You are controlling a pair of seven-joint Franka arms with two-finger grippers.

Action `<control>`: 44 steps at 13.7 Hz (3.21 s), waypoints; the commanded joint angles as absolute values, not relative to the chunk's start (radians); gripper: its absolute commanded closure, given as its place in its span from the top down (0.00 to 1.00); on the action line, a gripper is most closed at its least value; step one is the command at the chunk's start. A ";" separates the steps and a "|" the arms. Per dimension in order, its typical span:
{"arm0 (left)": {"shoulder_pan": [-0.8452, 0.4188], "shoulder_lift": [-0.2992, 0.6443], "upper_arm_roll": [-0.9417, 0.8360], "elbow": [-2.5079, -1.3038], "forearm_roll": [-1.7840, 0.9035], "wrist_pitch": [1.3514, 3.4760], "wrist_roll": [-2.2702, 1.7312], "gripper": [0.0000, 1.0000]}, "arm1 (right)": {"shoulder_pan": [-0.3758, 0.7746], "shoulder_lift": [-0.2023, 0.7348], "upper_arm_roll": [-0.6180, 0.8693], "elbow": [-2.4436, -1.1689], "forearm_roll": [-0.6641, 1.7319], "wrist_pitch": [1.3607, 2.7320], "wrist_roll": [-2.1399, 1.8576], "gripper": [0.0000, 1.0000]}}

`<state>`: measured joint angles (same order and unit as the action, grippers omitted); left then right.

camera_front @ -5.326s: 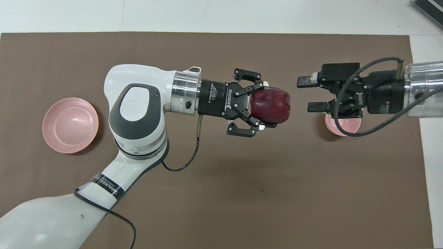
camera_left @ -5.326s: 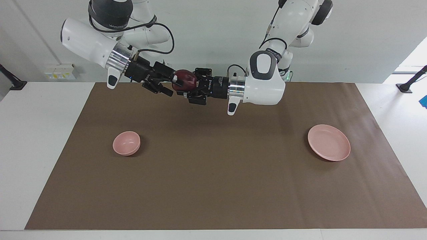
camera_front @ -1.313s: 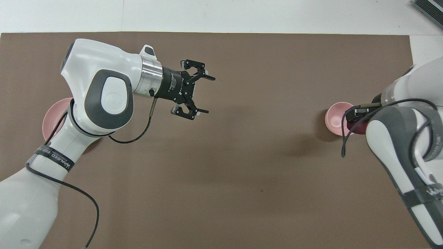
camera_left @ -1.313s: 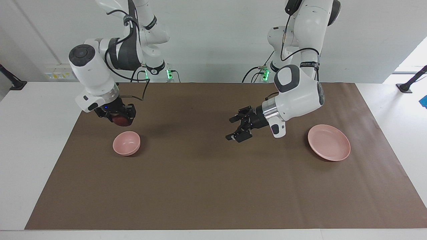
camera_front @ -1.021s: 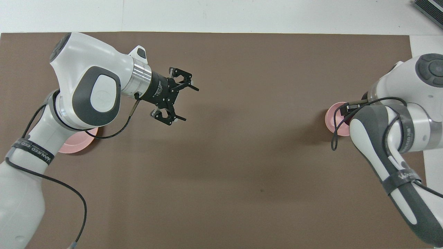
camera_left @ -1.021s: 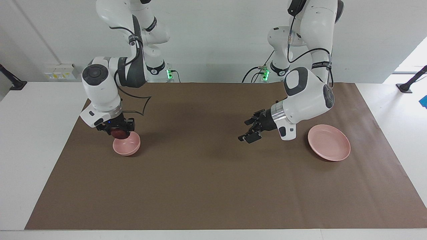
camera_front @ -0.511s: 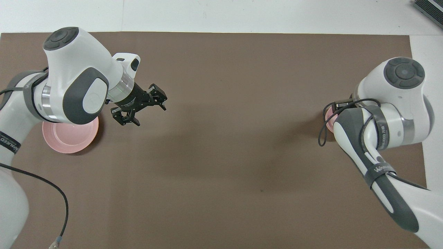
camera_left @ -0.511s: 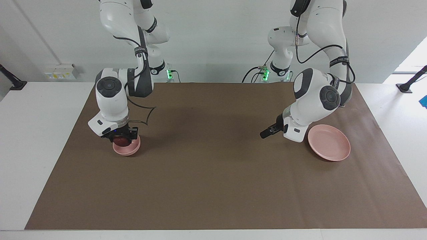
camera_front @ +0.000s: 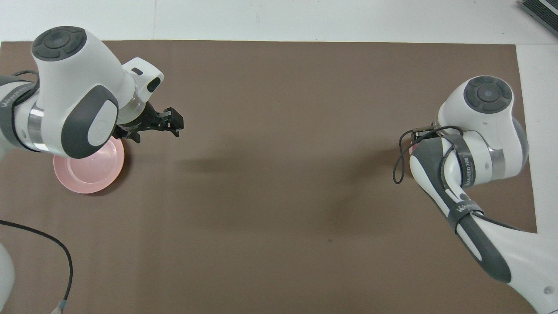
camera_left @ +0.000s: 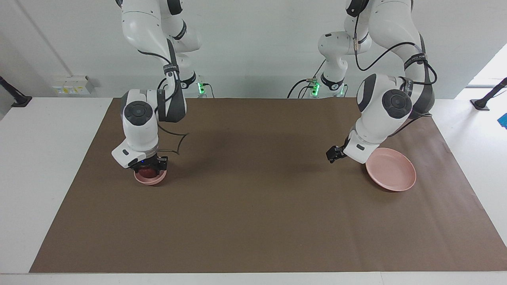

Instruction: Move apple from plate to bowl

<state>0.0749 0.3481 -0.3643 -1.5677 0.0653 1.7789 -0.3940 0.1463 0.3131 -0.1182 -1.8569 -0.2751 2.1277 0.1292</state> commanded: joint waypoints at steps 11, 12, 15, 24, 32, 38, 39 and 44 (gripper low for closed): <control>0.285 0.167 -0.364 -1.526 0.118 1.616 -0.002 1.00 | 0.130 0.353 -0.115 -1.851 -0.310 2.168 0.181 0.00; 0.284 0.160 -0.367 -1.497 0.117 1.580 -0.006 1.00 | 0.130 0.354 -0.115 -1.852 -0.310 2.168 0.181 0.00; 0.290 0.074 -0.357 -1.497 0.100 1.539 -0.008 1.00 | 0.130 0.357 -0.114 -1.852 -0.307 2.168 0.187 0.08; 0.159 0.014 -0.245 -1.491 0.091 1.540 0.005 1.00 | 0.130 0.357 -0.114 -1.858 -0.291 2.169 0.189 0.56; -0.064 -0.048 -0.021 -1.511 0.069 1.450 0.005 1.00 | 0.129 0.353 -0.112 -1.847 -0.290 2.152 0.183 1.00; -0.052 -0.048 -0.021 -1.509 0.055 1.434 -0.002 1.00 | 0.127 0.275 -0.110 -1.838 -0.255 2.074 0.166 1.00; -0.043 -0.048 -0.021 -1.506 0.055 1.436 -0.005 1.00 | 0.127 0.253 -0.112 -1.835 -0.226 2.060 0.146 1.00; -0.034 -0.035 -0.020 -1.496 -0.043 1.447 -0.006 1.00 | 0.121 0.137 -0.115 -1.795 -0.178 1.951 0.110 1.00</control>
